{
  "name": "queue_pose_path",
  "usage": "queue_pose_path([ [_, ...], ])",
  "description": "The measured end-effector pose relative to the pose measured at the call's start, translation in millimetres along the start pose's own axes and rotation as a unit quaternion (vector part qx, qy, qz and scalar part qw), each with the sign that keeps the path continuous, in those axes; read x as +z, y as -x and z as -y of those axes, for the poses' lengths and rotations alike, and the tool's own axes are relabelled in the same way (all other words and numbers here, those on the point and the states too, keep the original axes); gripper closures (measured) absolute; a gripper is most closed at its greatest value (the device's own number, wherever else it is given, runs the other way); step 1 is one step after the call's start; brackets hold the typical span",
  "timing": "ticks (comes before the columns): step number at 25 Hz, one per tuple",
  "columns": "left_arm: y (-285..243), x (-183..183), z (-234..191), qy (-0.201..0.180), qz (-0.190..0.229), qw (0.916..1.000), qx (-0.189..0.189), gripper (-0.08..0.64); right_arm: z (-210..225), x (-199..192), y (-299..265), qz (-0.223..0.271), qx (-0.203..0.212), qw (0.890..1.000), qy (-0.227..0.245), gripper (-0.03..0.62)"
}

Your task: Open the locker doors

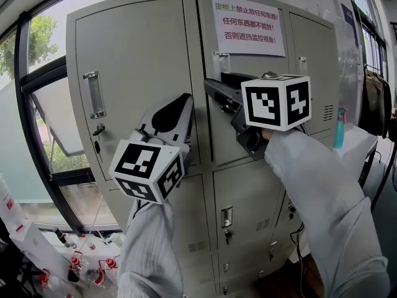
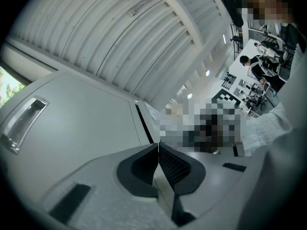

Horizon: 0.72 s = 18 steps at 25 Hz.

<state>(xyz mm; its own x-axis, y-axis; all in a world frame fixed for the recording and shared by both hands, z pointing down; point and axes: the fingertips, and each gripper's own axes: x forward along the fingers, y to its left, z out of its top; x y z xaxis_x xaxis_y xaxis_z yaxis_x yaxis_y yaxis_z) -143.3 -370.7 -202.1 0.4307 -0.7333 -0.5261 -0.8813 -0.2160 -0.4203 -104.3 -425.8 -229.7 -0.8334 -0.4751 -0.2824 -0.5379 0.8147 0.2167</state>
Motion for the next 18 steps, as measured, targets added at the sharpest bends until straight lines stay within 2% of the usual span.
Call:
queue_pose_path([
  [10,13,-3,19,0.011,0.015,0.9997,-0.016,0.548,-15,14,33,0.028,-0.023,0.999,0.031,0.457],
  [18,15,3,57,0.009,0.024,0.9990,-0.035,0.548,-6,26,73,0.037,-0.022,0.999,0.016,0.457],
])
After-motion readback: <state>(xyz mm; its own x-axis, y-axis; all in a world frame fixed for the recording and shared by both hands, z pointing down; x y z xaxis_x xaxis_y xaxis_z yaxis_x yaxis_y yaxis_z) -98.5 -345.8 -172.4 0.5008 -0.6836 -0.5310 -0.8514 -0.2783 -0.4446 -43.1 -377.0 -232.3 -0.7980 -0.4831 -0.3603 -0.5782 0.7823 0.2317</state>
